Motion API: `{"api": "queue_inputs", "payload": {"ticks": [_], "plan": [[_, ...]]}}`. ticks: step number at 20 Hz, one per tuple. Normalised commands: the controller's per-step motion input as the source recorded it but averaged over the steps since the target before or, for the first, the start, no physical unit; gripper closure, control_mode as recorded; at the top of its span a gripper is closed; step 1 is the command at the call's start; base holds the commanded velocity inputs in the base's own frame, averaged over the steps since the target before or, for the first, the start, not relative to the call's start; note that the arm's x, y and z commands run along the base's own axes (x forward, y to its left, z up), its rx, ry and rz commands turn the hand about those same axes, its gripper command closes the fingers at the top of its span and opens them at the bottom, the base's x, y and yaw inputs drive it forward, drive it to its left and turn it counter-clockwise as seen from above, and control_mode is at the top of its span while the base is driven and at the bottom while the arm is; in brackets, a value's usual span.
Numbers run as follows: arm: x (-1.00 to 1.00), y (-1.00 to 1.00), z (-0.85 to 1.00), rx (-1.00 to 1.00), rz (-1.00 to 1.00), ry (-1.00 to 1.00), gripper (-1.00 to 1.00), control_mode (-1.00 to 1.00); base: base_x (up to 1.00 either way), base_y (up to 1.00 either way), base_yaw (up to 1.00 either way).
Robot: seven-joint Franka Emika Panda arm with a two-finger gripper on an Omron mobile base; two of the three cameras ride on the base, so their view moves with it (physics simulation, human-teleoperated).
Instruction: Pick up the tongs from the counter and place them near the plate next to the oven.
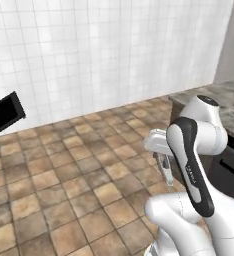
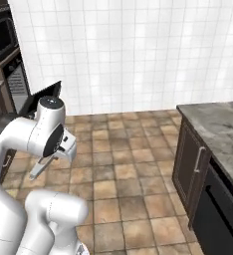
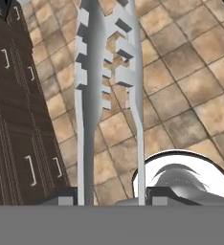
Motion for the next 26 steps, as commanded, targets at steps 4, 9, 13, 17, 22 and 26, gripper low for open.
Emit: {"api": "queue_inputs", "payload": {"ticks": [4,9,13,17,22,26], "plan": [[0.0,0.0,0.0,0.0,0.0,0.0,1.0,1.0,0.7,0.02,0.43],[0.0,0.0,0.0,0.0,0.0,0.0,1.0,1.0,0.8,0.01,0.37],[0.0,0.0,0.0,0.0,0.0,0.0,1.0,1.0,0.9,0.0,0.31],[0.0,0.0,0.0,0.0,0.0,0.0,1.0,1.0,0.89,-0.03,0.3],[0.0,0.0,0.0,0.0,0.0,0.0,1.0,1.0,0.85,-0.1,0.31],[0.0,0.0,0.0,0.0,0.0,0.0,1.0,1.0,0.81,-0.05,0.41]]}}
